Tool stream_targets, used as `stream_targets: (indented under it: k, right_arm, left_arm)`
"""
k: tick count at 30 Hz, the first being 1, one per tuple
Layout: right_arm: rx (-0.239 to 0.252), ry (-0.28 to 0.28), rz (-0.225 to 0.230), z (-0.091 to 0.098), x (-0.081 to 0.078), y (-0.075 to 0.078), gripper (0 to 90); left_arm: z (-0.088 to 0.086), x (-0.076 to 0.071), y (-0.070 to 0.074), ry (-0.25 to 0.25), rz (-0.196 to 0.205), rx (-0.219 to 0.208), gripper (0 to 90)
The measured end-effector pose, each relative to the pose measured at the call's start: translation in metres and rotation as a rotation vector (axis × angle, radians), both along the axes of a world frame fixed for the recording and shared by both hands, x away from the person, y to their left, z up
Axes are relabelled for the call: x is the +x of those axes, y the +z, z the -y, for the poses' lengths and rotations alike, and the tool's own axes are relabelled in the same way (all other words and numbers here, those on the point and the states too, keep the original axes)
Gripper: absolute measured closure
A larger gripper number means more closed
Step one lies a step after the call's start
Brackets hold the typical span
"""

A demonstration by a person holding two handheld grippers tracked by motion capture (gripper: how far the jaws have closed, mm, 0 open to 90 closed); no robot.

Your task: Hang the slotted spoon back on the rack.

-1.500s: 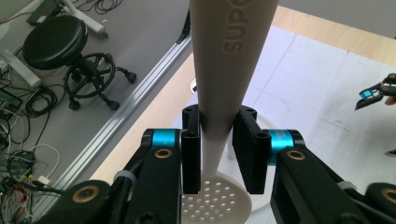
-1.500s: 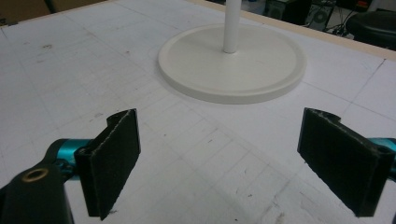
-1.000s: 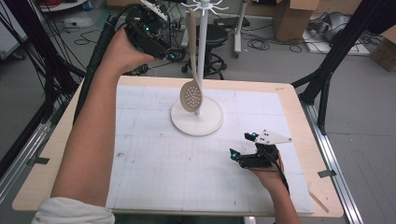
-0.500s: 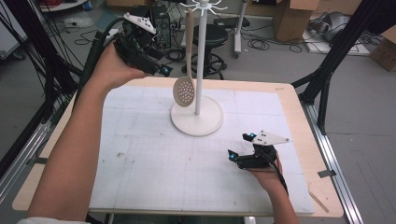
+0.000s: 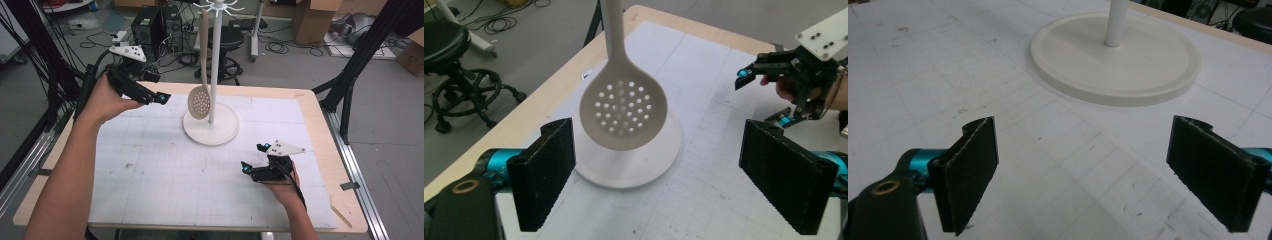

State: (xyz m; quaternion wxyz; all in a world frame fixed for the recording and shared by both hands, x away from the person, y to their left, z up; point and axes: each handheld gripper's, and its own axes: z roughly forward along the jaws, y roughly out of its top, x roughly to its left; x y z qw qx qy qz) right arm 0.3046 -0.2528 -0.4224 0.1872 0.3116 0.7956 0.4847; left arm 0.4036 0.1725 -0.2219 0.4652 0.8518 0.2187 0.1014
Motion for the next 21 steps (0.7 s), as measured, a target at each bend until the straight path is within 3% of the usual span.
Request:
stream_targets:
  k: [7,11,14,21]
  right_arm:
    - [-0.004,0.0,-0.006,-0.001,-0.001,0.0,12.5]
    - [-0.002,-0.003,0.001,0.0,-0.001,0.0,12.5]
    - [0.0,-0.007,-0.001,0.0,-0.001,-0.001,12.5]
    - [-0.004,-0.007,-0.002,-0.001,-0.001,-0.001,12.5]
  left_arm:
    - [-0.016,-0.013,-0.024,0.012,0.009,-0.057,12.9]
    - [-0.024,-0.019,-0.043,0.023,0.029,-0.037,12.1]
    - [-0.032,-0.02,-0.063,0.038,0.003,-0.047,10.5]
    - [-0.04,-0.034,-0.094,0.051,0.003,-0.065,6.9]
